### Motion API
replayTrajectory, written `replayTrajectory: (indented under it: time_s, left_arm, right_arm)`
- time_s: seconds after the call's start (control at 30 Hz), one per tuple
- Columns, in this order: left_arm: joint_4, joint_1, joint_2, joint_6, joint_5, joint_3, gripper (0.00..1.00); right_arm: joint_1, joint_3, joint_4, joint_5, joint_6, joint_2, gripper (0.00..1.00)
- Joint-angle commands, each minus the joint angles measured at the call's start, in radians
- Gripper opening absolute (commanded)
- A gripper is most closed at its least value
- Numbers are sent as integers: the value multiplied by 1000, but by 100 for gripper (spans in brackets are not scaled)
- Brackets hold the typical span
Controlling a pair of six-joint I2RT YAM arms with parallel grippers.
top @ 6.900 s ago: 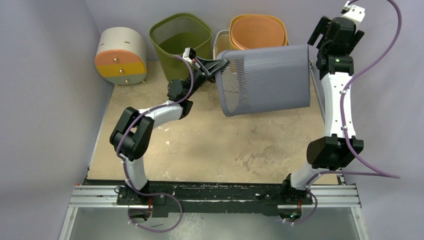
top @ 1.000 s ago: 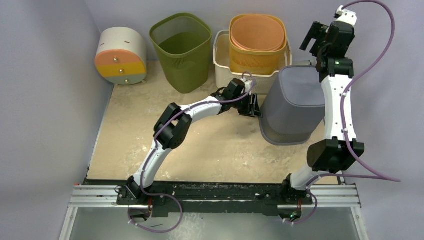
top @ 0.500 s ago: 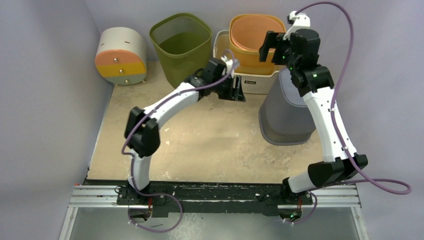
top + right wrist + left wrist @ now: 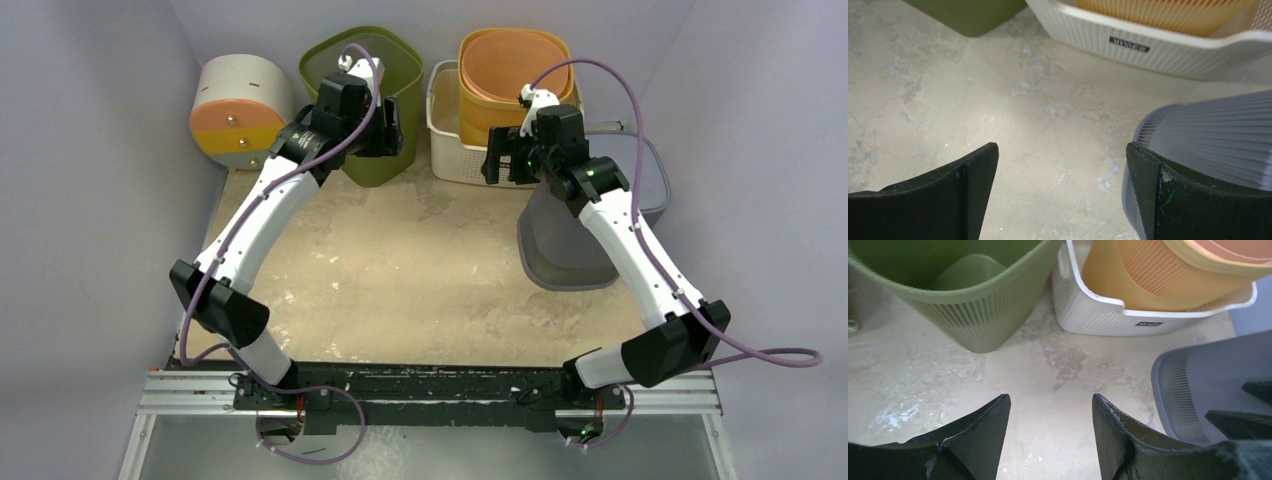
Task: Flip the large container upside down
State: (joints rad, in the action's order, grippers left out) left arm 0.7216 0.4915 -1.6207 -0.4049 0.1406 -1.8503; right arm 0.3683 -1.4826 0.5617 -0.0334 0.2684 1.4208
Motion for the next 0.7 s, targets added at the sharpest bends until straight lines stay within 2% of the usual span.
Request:
replayTrajectory:
  time_s: [0.0,0.27,0.4,0.5,0.67]
  left_arm:
    - [-56,0,62,4,120,35,59]
    - [-75,-8,62,11,117,38,60]
    - [-84,-13,54,14,108,22,60]
    - [-85,-17,49,21,107,14,60]
    - [-91,-19,41,18,86,14,61]
  right_arm:
    - [6,23,14,-82,30,4,100]
    - [2,134,66,-279,60,-2,100]
    - [-28,161,62,-327,60,-20,100]
    - [-70,183,66,-380,62,-31,100]
    - [-202,225,41,-384,39,-59,100]
